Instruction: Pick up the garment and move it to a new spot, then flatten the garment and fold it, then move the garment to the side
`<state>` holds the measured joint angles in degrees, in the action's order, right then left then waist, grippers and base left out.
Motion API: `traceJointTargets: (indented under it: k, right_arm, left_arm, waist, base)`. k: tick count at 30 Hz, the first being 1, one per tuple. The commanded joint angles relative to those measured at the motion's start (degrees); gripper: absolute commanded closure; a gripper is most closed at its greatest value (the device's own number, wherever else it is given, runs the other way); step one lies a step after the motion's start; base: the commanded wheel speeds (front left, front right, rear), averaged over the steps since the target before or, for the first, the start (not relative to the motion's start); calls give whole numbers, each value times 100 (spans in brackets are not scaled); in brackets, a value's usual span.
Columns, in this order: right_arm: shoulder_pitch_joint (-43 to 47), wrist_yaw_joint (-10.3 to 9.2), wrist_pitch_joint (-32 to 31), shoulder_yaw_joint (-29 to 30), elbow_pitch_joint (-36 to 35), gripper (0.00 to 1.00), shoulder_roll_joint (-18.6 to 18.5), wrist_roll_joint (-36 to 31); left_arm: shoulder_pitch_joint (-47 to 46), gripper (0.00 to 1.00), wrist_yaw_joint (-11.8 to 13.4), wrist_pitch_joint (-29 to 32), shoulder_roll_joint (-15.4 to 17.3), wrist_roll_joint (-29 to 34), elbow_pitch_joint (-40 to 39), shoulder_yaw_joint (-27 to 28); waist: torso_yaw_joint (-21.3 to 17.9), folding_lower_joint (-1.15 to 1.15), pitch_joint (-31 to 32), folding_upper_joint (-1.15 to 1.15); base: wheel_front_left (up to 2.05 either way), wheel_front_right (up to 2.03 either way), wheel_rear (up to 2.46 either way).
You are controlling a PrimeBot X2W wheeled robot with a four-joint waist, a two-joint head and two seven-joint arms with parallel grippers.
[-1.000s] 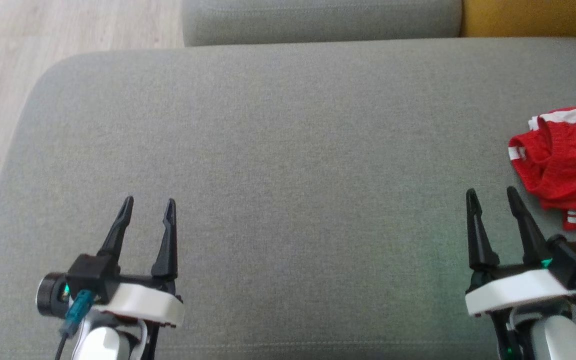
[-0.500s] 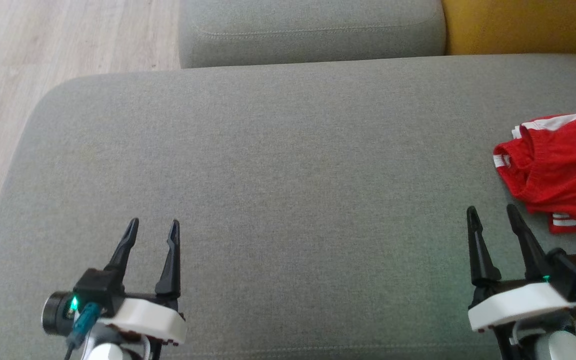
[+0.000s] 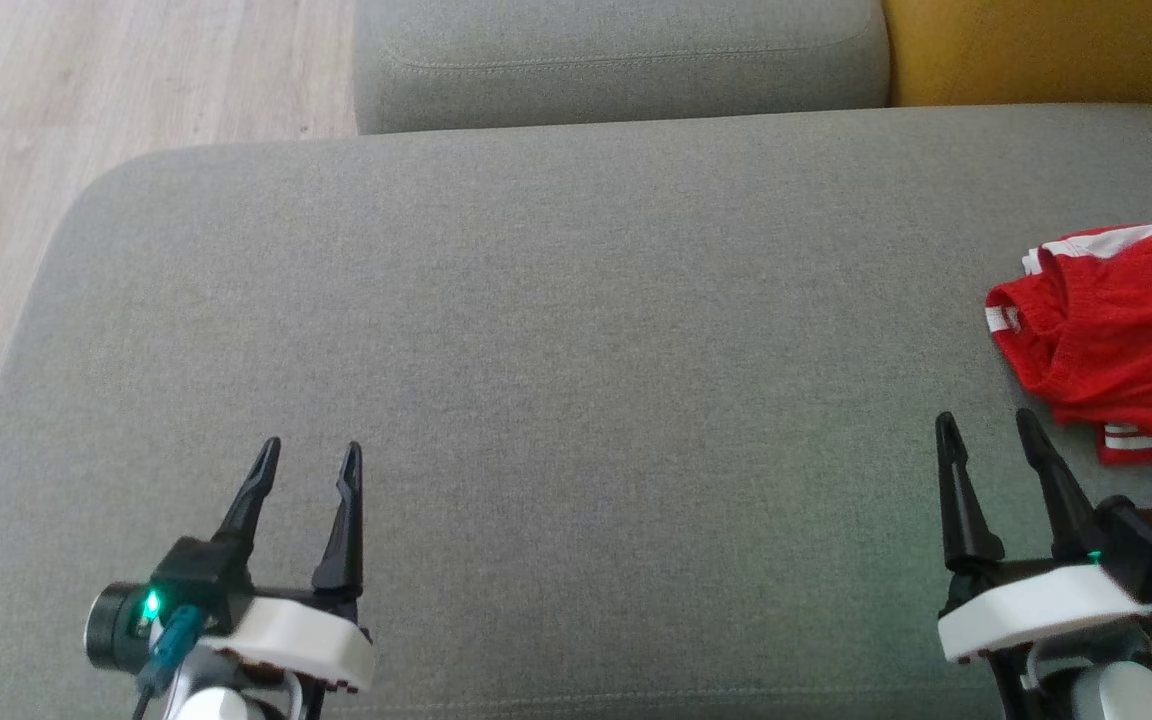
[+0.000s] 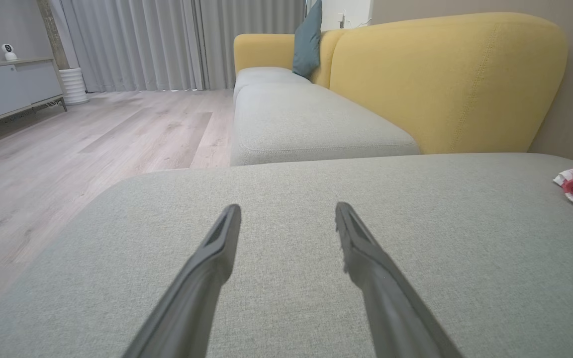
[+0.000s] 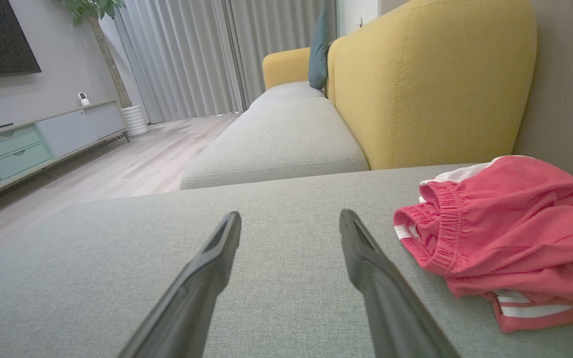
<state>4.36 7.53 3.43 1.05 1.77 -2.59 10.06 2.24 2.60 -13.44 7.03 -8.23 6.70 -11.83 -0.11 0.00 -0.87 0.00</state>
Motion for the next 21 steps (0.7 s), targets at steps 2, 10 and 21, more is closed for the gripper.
traceJointTargets:
  k: [2,10,21]
  right_arm:
    - [-170,-4,20,-129,-167,0,-29,28]
    - [-219,-4,49,-142,-123,0,-29,23]
    - [-269,-4,44,-108,-81,0,-29,-2]
  left_arm:
    - [-223,0,57,-8,96,-41,-216,199]
    - [-233,0,83,-20,137,-56,-219,177]
    - [-263,0,136,-33,177,-74,-215,149]
  waist:
    - [1,0,-10,0]
    - [24,0,-34,0]
    - [16,0,-64,0]
  base:
    - [0,0,0]
    - [0,0,0]
    - [0,0,0]
